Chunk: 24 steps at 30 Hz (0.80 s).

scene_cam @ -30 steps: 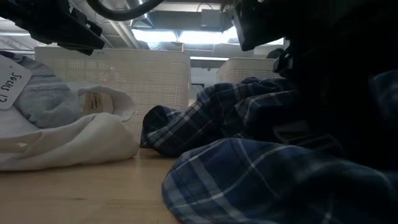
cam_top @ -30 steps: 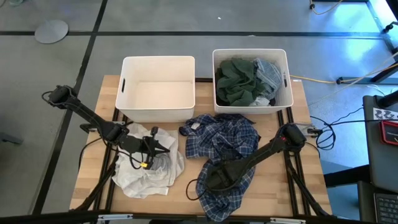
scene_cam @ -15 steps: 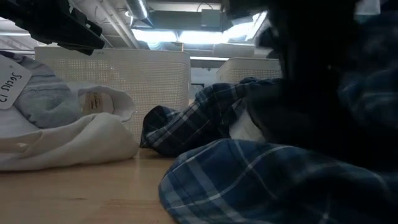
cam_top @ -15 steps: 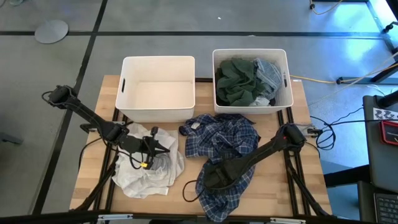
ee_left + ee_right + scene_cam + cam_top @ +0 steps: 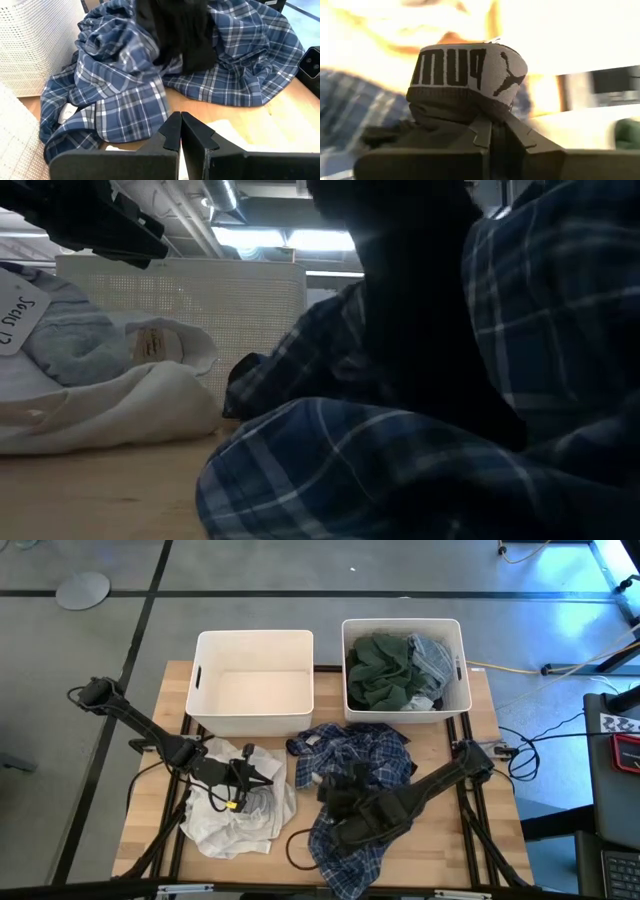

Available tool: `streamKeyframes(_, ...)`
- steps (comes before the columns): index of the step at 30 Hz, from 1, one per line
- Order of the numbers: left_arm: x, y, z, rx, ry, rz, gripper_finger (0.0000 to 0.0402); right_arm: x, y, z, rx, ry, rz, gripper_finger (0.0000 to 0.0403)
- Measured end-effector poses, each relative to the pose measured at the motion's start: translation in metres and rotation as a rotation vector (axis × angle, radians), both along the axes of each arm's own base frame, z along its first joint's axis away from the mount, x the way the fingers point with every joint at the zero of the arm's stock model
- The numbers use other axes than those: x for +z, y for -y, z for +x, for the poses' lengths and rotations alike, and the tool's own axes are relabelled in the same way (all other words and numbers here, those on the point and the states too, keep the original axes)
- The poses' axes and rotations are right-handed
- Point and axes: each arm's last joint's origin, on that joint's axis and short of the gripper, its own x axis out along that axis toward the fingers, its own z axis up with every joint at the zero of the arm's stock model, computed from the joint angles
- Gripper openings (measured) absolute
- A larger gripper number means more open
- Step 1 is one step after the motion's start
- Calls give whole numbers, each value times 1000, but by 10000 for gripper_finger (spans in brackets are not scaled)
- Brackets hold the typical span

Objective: Sort clothes
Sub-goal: Put the black boxer into the right white bin

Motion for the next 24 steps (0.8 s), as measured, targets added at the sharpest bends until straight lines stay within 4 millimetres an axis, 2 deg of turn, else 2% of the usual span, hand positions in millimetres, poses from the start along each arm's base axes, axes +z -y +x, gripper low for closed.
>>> streamKeyframes(6, 0, 0, 0, 0, 0, 0, 1, 36, 13, -6, -55, 149, -156, 19)
streamKeyframes(15, 0, 0, 0, 0, 0, 1, 1, 87, 48, -33, -178, 372, -343, 29)
streamKeyframes(24, 0, 0, 0, 0, 0, 1, 1, 137, 112, -66, -352, 476, -443, 30)
